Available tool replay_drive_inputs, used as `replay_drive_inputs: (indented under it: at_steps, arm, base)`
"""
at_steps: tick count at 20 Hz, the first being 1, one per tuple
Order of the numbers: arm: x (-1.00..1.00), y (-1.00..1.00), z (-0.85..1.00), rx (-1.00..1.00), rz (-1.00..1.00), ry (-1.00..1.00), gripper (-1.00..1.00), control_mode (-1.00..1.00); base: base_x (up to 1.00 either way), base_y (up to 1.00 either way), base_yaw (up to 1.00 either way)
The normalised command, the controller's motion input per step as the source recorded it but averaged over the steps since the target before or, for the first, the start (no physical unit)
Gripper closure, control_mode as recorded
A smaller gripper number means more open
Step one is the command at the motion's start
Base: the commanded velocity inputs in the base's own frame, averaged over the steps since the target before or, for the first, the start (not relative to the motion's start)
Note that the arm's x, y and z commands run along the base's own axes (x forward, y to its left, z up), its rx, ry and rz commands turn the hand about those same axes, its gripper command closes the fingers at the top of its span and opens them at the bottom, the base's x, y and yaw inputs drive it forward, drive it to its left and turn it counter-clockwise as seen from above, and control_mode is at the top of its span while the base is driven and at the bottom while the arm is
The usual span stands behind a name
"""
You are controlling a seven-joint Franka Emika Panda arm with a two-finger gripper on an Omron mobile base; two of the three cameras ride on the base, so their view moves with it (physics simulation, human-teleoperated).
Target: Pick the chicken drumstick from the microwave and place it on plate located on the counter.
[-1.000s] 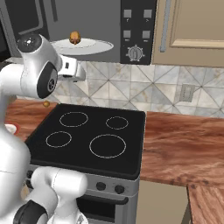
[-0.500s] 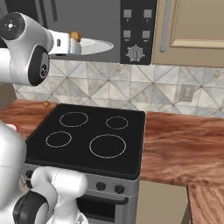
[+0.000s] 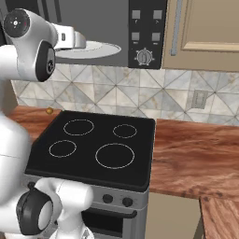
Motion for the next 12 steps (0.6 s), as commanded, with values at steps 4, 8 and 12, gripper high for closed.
replay_drive_inputs:
  at_steps: [4,8,12]
  arm:
    - [0.53,0.02,0.1,0.0,0.03,0.01,-1.0,-1.0]
    - [0.61,0.02,0.08,0.0,0.0,0.0,-1.0,-1.0]
    - [0.58,0.16,-0.03,0.0,0.0,0.05,-1.0,-1.0]
  base:
    - [0.0,0.0,0.0]
    - [0.0,0.0,0.0]
    - [0.0,0.0,0.0]
